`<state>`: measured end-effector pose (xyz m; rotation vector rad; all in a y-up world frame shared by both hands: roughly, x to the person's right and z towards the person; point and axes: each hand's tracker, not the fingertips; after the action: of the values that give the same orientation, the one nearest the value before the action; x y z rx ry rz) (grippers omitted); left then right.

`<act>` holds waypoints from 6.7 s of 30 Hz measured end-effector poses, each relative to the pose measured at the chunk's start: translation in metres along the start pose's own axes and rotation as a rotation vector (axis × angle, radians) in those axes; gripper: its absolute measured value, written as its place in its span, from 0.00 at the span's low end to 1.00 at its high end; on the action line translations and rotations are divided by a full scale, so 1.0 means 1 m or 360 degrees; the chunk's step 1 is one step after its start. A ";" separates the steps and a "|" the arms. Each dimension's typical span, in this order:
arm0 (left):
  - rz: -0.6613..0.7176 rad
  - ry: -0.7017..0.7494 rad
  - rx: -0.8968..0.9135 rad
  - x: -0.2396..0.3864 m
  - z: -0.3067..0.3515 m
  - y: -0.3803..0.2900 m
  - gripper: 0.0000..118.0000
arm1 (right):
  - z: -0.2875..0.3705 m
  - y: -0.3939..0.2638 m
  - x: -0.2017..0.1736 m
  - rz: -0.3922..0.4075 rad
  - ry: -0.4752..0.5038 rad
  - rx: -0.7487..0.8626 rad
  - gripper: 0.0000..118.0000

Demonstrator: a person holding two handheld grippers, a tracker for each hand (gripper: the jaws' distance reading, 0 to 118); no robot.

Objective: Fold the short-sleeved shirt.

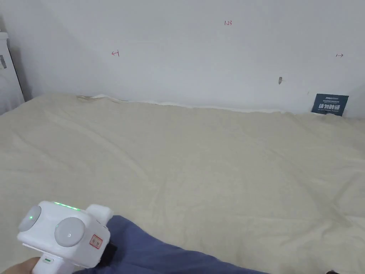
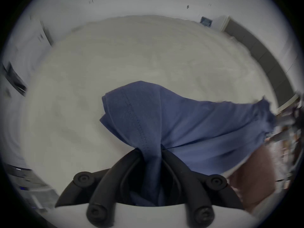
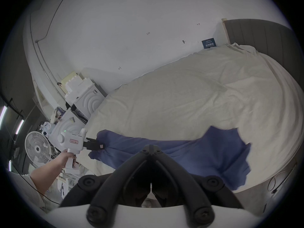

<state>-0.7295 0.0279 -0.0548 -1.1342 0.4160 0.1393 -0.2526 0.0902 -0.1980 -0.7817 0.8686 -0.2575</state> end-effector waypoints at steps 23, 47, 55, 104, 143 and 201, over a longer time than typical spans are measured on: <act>0.0184 -0.1189 -0.0341 0.188 -0.008 0.039 0.89 | 0.017 -0.023 0.030 -0.0041 0.0104 0.0015 0.00; -0.0266 -0.0769 -0.0323 0.270 -0.029 0.027 0.00 | 0.012 -0.029 0.044 -0.0120 0.0087 -0.0049 0.00; 0.0232 -0.1768 -0.0220 0.187 -0.001 0.022 0.00 | 0.008 -0.027 0.043 -0.0129 0.0089 -0.0062 0.00; 0.0227 0.0194 0.0159 0.035 0.014 0.013 0.09 | -0.024 -0.019 0.005 -0.0056 0.0024 -0.0215 0.00; -0.0151 -0.0563 -0.0140 0.258 -0.003 0.042 0.00 | 0.012 -0.023 0.059 -0.0312 0.0045 -0.0147 0.00; 0.0388 0.0254 0.1606 0.100 0.141 -0.116 0.00 | 0.028 0.011 -0.048 0.0600 -0.0245 0.0892 0.00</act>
<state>-0.5662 0.0957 0.0553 -0.0975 0.6627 0.0354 -0.2632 0.1361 -0.1667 -0.1081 0.7305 -0.0935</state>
